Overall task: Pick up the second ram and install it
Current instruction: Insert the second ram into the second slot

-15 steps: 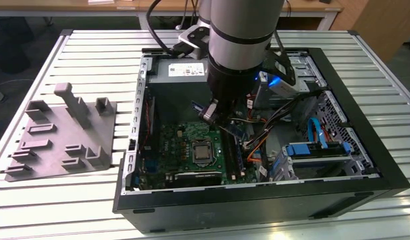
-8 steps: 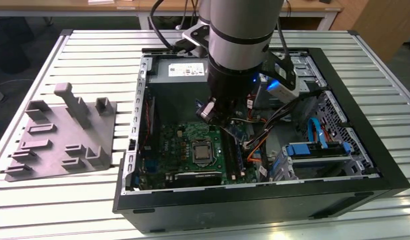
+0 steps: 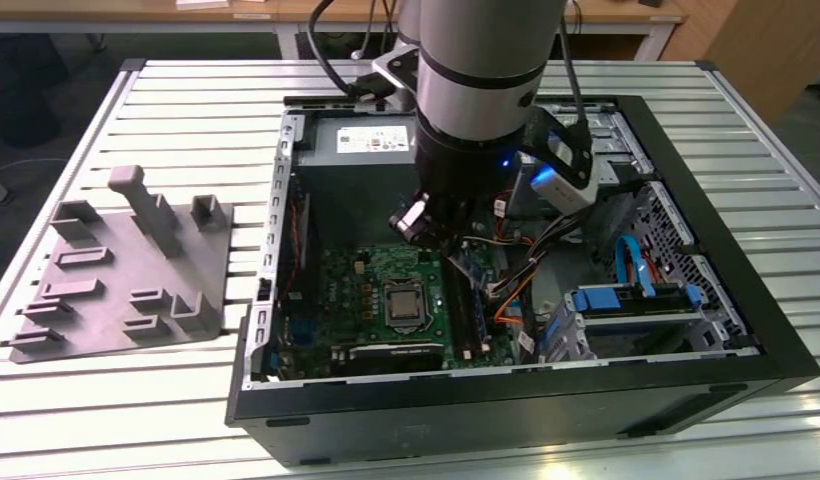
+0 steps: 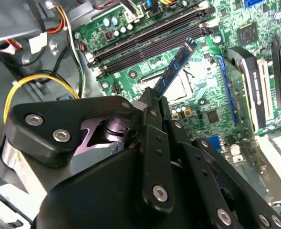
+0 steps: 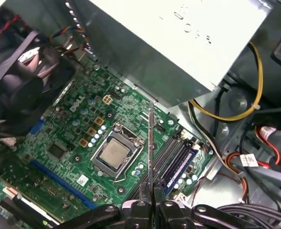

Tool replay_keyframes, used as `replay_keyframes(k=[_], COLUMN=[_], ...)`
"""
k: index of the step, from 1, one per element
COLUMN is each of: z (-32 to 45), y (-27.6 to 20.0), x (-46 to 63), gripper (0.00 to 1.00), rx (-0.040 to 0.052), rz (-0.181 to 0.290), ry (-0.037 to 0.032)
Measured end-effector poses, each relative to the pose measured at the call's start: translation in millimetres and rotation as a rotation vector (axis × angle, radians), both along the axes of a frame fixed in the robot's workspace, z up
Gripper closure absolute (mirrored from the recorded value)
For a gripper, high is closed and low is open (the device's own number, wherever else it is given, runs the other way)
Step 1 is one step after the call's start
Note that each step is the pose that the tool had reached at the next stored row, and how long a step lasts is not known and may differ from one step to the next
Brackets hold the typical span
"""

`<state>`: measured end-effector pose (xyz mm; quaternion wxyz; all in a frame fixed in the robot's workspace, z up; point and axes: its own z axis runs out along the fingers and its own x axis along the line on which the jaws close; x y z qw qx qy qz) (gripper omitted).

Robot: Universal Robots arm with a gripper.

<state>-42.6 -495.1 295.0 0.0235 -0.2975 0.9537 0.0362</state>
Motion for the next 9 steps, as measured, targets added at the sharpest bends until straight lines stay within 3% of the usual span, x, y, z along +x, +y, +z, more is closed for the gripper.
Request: replay_keyframes(k=[9], z=[-0.3], y=[0.0], x=[0.0], gripper=[0.86], rx=[0.0000], rz=[-0.102], ry=[0.0000])
